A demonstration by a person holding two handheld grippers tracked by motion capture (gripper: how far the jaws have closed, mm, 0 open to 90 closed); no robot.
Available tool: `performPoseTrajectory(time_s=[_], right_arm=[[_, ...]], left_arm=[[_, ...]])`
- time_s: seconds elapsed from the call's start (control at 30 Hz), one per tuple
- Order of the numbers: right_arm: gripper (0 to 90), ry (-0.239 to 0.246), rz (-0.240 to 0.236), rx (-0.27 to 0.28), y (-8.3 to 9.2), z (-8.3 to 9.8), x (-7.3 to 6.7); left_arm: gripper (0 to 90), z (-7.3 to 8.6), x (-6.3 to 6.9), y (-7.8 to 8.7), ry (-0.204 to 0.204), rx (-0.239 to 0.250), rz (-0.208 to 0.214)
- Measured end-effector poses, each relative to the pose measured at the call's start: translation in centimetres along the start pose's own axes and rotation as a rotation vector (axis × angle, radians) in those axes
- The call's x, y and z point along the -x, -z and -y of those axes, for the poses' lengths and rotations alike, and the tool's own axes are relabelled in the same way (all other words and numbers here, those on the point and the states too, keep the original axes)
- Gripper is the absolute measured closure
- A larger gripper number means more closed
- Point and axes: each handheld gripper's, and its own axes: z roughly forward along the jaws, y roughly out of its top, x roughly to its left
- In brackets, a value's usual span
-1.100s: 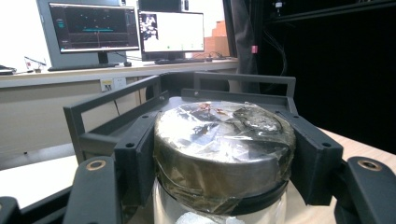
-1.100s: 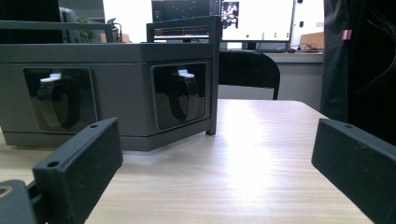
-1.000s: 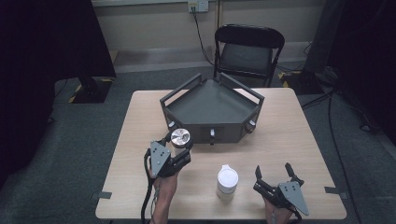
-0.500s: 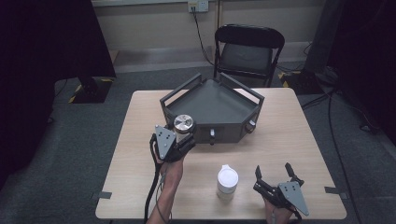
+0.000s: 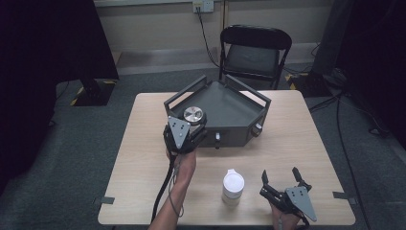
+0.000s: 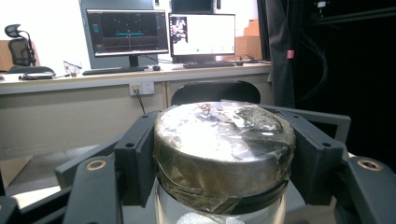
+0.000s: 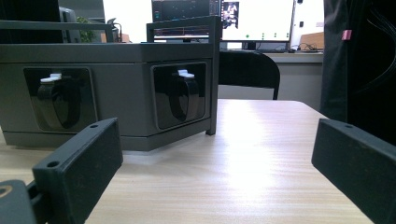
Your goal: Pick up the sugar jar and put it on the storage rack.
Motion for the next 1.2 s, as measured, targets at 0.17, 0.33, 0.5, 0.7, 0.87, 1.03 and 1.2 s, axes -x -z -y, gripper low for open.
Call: performPoseTrajectory(time_s=[0.17,0.33,0.5,0.7,0.87,1.03,1.2], right_arm=[[0.6,0.001,0.000,0.000,0.0,0.0,0.0],[0.6,0.000,-0.001,0.000,0.0,0.0,0.0],[0.6,0.000,-0.002,0.000,0.0,0.0,0.0],[0.6,0.000,-0.003,0.000,0.0,0.0,0.1],[0.6,0.000,-0.003,0.000,0.0,0.0,0.1],[0.6,0.000,-0.004,0.000,0.1,0.0,0.1],[0.6,0.000,-0.002,0.000,0.0,0.0,0.1]], left_arm=[[34.8,-0.7,-0.4,-1.7,0.019,-0.011,-0.005],[34.8,-0.9,-0.6,-3.0,0.025,-0.016,-0.013],[34.8,-0.8,-0.9,-4.6,0.059,-0.023,-0.024],[34.8,-0.7,-0.6,-5.8,0.049,-0.014,-0.043],[34.8,-0.6,-0.2,-6.6,0.039,-0.038,-0.038],[34.8,-0.1,-0.2,-7.2,0.011,-0.050,-0.035],[34.8,0.1,-0.5,-7.5,0.034,-0.058,-0.033]])
